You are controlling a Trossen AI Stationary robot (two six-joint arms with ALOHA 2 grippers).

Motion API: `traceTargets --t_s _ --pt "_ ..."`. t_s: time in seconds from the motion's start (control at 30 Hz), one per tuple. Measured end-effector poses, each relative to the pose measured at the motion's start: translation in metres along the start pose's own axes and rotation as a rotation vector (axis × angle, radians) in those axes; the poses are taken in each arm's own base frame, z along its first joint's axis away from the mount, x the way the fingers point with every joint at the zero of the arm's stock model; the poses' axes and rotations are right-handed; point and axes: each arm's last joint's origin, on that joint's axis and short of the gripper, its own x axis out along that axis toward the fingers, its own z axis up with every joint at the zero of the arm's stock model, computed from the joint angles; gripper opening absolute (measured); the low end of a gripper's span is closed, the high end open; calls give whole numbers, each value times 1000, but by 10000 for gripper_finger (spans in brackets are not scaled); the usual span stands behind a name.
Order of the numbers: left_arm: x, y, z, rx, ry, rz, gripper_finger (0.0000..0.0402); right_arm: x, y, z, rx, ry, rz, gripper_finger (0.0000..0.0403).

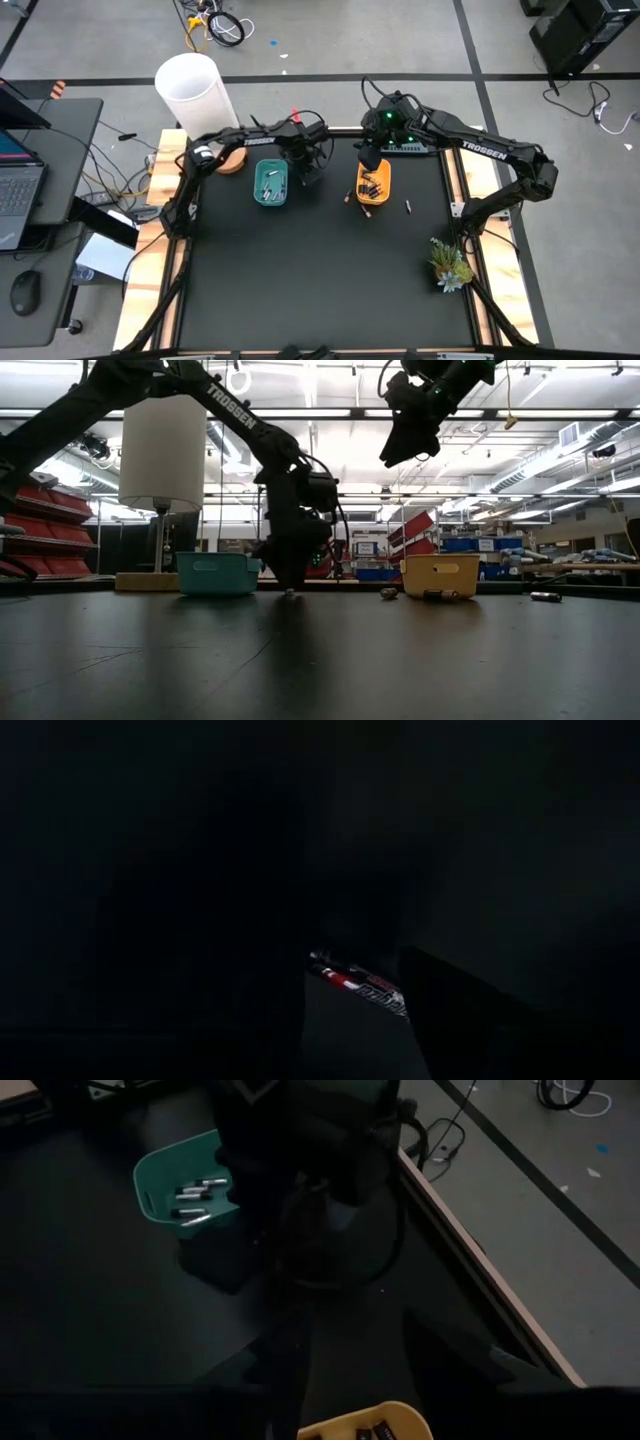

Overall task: Sort batteries
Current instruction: Put the silver battery into the blue bin

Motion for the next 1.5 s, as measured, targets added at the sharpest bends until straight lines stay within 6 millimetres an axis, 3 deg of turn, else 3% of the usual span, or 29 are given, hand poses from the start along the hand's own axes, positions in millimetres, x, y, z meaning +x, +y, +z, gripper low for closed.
traceTargets --t_s 0.53,0.9,1.1,1.3,1.5 --pt "10 -54 -13 174 51 -42 172 0 0 0 2 0 6 169" --pt "6 -68 -17 235 19 88 172 0 2 0 30 2 12 169" --pt "-9 -73 -14 160 21 87 172 1 4 0 35 3 16 169" --pt "-10 -74 -14 1 24 40 172 1 4 0 54 3 17 169" --pt "-8 -88 -20 -24 35 69 172 1 6 0 50 3 21 169"
